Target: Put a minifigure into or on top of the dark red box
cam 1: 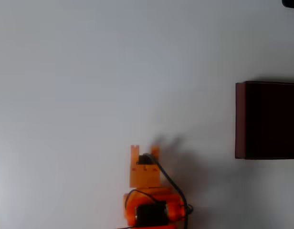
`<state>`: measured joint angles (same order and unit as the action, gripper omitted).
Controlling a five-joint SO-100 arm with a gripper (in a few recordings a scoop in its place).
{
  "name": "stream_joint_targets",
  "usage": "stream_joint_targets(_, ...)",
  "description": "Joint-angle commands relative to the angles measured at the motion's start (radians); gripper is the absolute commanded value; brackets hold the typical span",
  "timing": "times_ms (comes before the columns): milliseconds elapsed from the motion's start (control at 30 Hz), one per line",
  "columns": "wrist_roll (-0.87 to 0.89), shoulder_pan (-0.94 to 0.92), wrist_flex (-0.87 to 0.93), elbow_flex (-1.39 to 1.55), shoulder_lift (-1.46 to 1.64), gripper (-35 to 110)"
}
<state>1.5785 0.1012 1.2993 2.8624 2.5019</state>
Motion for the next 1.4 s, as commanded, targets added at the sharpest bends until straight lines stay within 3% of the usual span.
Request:
stream_joint_targets(0,0.023,0.032,0.003,0.015,0.034,12)
stream_joint_targets(300,0.020,0.048,0.002,0.023,0.063,9)
stream_joint_targets(400,0.011,0.055,-0.006,0.023,0.078,19)
stream_joint_targets(500,-0.077,0.051,-0.067,0.025,0.129,29)
stream_joint_targets(767,-0.244,0.000,-0.135,0.023,0.164,29)
stream_joint_targets(1367,-0.123,0.169,-0.233,0.012,0.023,26)
